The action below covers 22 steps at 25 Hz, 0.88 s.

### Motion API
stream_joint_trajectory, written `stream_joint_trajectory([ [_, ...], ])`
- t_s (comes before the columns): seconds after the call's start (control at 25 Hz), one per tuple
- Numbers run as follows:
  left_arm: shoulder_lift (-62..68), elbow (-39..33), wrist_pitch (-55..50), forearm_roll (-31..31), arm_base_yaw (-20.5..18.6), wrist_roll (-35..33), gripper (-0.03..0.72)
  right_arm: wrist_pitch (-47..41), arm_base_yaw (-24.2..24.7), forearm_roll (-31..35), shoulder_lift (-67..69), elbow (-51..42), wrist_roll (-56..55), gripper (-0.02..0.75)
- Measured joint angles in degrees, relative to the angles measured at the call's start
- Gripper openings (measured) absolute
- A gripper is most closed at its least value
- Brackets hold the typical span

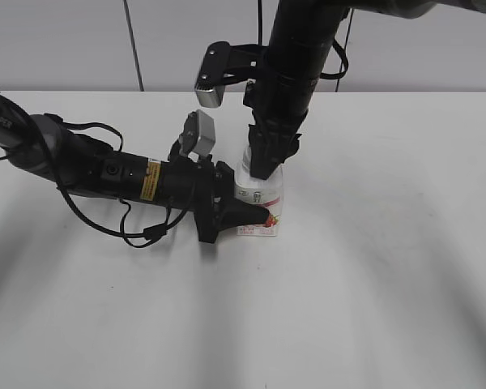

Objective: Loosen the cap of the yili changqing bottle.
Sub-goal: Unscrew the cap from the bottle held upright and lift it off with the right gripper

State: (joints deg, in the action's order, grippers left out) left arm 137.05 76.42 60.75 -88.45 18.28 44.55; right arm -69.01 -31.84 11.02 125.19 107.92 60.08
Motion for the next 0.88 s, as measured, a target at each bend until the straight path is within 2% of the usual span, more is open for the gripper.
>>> stream_joint_trajectory([
  [0.68,0.0,0.0,0.2,-0.19,0.0,0.06,0.365,-0.41,-0.08,-0.74,-3.04,0.0,0.73,0.396],
  [0.88,0.0,0.0,0.2,-0.23,0.0,0.06,0.365,-0.58,-0.08,-1.05,-4.3,1.08,-5.87,0.396],
])
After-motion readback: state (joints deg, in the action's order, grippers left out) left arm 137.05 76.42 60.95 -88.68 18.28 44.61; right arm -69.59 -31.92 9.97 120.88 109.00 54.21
